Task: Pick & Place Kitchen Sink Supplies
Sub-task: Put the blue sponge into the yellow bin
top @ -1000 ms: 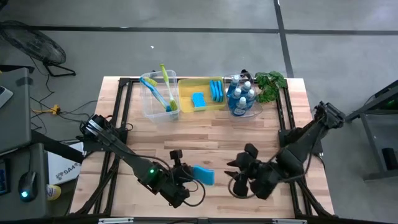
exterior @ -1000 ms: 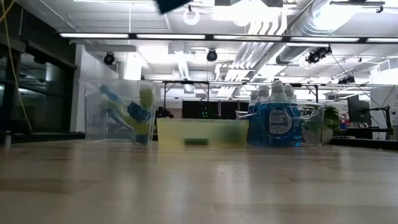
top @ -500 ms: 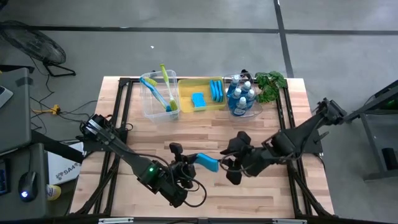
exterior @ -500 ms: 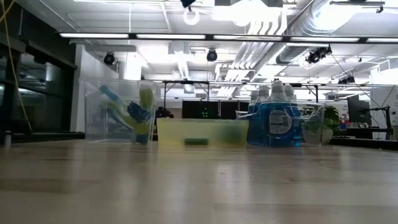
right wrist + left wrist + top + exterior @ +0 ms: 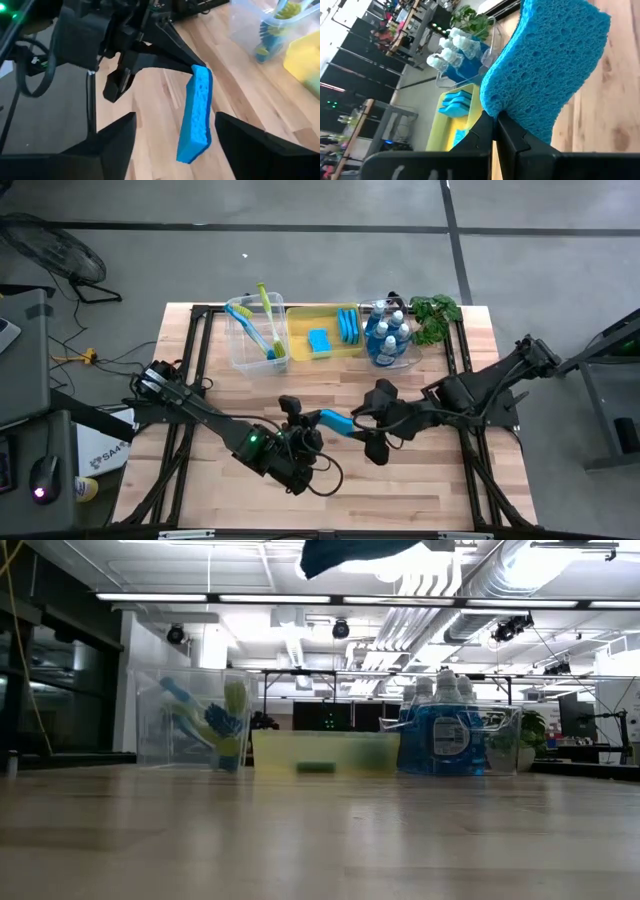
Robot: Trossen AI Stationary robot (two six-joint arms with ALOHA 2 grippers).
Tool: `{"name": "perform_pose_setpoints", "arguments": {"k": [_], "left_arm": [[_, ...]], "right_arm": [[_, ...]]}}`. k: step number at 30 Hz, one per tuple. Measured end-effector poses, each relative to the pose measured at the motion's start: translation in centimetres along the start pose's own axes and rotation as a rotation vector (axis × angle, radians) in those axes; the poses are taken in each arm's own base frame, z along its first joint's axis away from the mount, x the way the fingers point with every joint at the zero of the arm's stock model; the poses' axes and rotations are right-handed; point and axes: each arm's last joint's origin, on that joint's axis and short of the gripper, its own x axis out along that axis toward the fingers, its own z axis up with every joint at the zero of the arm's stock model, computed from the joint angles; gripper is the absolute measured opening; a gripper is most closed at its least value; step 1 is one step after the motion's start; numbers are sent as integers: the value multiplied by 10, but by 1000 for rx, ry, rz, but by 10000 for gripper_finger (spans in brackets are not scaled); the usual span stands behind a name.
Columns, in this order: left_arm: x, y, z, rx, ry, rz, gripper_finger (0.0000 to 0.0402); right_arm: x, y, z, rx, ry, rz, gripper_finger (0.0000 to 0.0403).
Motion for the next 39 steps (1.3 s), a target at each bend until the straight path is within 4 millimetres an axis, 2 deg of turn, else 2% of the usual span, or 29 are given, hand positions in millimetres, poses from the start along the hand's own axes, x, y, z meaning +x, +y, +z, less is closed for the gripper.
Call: {"name": "perform_pose_setpoints", "arguments": {"k": [6, 13, 19, 39], "left_arm": [[2, 4, 2, 68, -11, 75, 0], [4, 5, 9, 148, -38, 136, 0], [7, 9, 11, 139, -37, 187, 0], [8, 9, 11, 148, -36, 188, 0]], "right_arm": [[7, -15, 3, -2, 59, -48, 282], [11, -26, 9, 16, 85, -48, 282], [12, -29, 10, 16, 96, -50, 271], [11, -32, 8, 2, 93, -113, 103]]}}
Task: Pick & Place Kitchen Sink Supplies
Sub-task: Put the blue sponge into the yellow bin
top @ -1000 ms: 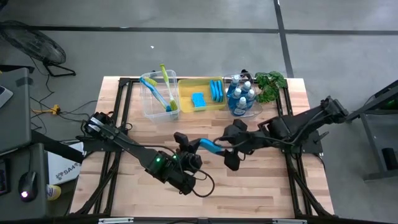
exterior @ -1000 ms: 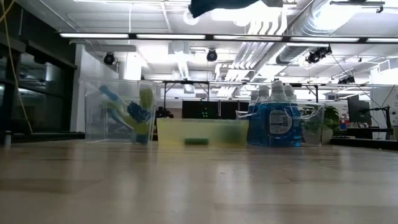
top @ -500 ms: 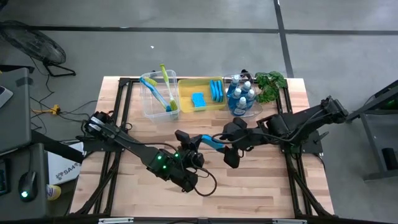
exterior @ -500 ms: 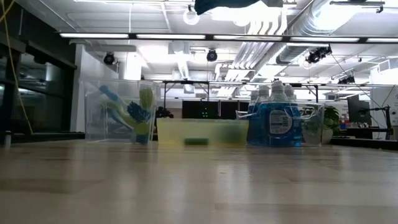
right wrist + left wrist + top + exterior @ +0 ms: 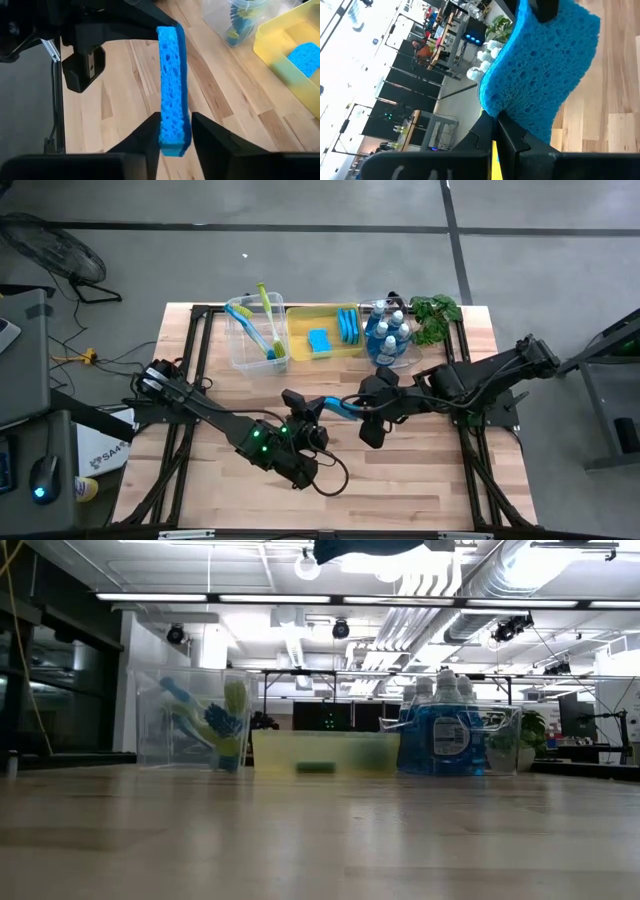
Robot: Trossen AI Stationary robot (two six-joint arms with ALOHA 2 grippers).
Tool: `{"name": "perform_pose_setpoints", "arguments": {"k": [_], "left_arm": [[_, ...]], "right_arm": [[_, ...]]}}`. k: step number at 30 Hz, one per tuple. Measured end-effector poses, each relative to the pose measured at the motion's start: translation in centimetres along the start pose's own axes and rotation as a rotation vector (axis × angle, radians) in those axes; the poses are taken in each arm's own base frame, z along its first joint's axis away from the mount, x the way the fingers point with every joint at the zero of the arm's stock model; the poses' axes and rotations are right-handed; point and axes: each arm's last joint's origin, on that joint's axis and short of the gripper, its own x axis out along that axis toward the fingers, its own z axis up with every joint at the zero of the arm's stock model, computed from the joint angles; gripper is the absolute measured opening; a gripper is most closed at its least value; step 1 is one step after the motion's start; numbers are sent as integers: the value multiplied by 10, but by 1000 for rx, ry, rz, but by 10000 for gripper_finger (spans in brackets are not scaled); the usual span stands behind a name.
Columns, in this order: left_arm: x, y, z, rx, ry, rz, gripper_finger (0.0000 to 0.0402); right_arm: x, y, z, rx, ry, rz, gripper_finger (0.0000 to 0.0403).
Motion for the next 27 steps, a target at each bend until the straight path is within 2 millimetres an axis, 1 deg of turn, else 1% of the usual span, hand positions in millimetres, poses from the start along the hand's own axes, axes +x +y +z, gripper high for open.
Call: {"name": "perform_pose_setpoints", "arguments": {"k": [4, 9, 11, 16, 19, 22, 27], "left_arm": [[0, 0, 1, -8, -2, 0, 0], [0, 0, 2, -23, -7, -2, 1], [0, 0, 2, -23, -7, -3, 6], [0, -1, 2, -23, -10, -33, 30], [0, -1, 2, -25, -12, -48, 49], [-1, -1, 2, -35, -14, -50, 75], [-4, 0, 3, -112, -22, -80, 130]], "right_arm": [[0, 0, 0, 0, 0, 1, 71], [0, 1, 0, 0, 13, 19, 21], [0, 1, 0, 0, 16, 24, 9], [0, 1, -1, 0, 21, 31, 14], [0, 1, -1, 0, 23, 36, 6], [0, 1, -1, 4, 23, 35, 6], [0, 2, -1, 7, 22, 34, 4]]}}
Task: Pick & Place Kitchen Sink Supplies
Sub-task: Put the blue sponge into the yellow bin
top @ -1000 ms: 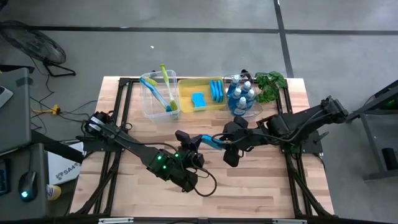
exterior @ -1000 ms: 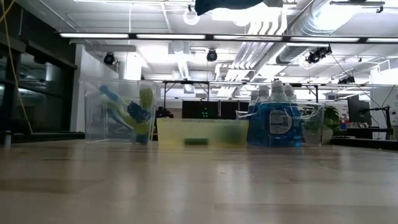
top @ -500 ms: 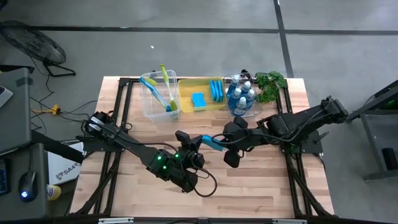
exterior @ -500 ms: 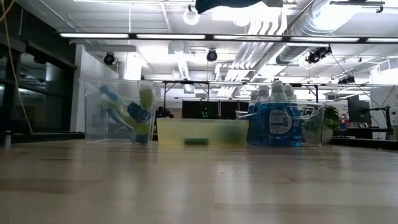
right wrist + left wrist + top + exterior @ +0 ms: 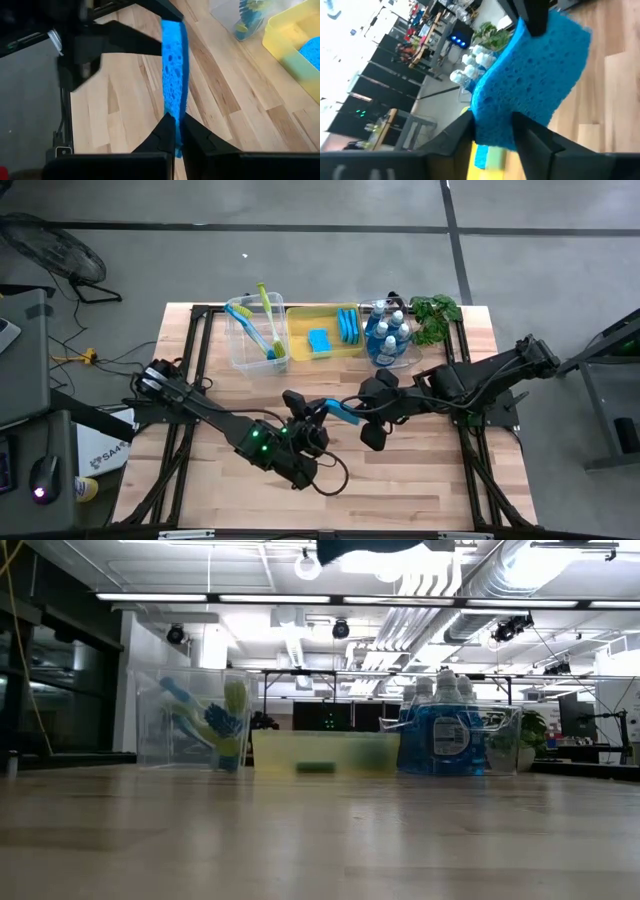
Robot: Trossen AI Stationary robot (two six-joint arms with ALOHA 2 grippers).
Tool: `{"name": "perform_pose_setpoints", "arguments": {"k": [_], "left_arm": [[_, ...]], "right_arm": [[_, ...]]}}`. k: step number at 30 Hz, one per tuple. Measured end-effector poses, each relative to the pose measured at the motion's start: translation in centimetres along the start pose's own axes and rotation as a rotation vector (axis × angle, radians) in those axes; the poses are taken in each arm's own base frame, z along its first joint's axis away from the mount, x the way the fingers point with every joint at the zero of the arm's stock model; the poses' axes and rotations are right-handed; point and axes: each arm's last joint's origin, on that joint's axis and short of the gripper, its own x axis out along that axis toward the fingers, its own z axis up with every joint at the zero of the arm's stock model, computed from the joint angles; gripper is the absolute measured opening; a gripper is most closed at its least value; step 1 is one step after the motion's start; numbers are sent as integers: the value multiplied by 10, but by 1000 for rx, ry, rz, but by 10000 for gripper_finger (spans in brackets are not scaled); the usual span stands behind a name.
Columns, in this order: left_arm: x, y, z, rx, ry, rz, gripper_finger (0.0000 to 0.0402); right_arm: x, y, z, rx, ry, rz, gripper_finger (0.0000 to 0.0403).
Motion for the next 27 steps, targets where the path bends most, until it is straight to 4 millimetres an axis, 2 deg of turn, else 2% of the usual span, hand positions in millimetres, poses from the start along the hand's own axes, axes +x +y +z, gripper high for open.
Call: {"name": "perform_pose_setpoints", "arguments": {"k": [7, 13, 17, 23, 27], "left_arm": [[-11, 6, 0, 6, -17, 6, 189], [-26, 20, -10, -34, -2, 43, 199], [-37, 39, -27, -206, 43, 39, 200], [-48, 64, -57, -457, 228, 18, 200], [-55, 61, -63, -526, 182, 37, 200]], "right_arm": [[-2, -3, -5, 6, 41, -38, 3], [-12, -9, -13, 43, 42, -157, 2], [-15, -11, -16, 80, 6, -230, 1], [-16, -13, -13, 174, -113, -333, 1], [-14, -18, -10, 230, -199, -411, 1]]}}
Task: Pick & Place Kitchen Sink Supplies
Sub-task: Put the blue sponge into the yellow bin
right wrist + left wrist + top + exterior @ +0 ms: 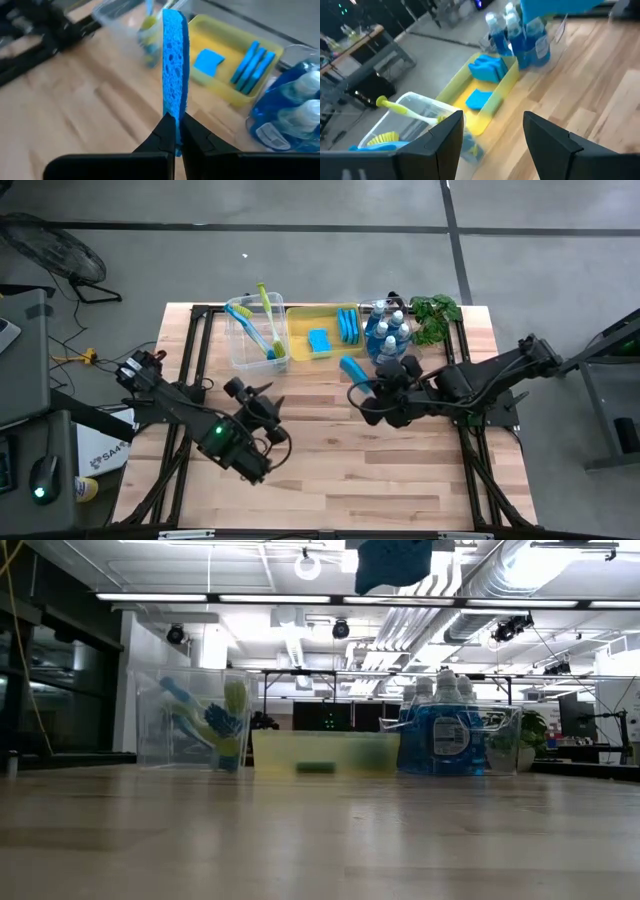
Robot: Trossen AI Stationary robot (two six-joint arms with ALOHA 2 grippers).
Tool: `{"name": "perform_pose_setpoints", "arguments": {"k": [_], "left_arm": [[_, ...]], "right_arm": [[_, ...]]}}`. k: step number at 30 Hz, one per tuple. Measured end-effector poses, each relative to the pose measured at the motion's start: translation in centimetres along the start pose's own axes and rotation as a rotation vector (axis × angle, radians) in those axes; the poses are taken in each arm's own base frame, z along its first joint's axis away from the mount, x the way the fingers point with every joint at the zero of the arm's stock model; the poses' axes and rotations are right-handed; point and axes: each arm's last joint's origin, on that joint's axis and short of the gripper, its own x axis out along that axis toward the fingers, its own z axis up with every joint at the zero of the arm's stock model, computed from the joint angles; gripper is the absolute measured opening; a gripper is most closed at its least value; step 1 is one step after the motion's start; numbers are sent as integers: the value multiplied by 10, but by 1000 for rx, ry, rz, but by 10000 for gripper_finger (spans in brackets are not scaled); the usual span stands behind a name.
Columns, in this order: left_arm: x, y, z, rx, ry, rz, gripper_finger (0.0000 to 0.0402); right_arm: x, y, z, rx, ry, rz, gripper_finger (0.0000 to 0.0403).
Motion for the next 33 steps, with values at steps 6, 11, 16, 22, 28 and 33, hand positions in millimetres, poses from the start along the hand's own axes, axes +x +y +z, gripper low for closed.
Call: {"name": "perform_pose_setpoints", "arguments": {"k": [6, 11, 16, 22, 28, 33], "left_arm": [[1, 12, -32, -110, -48, 21, 200], [-3, 50, -64, -318, -127, -24, 200], [-5, 86, -89, -449, -156, -127, 200], [-5, 114, -111, -544, -167, -274, 200], [-9, 133, -119, -542, -149, -476, 200], [-13, 149, -111, -475, -155, -714, 200]], "right_arm": [[18, -2, 11, 92, -68, -62, 1], [46, -1, 27, 117, -80, -56, 1], [75, -8, 47, 164, -83, -22, 0], [106, -23, 68, 228, -99, -12, 0], [137, -39, 82, 264, -99, -17, 0], [158, -50, 86, 294, -90, -49, 0]]}}
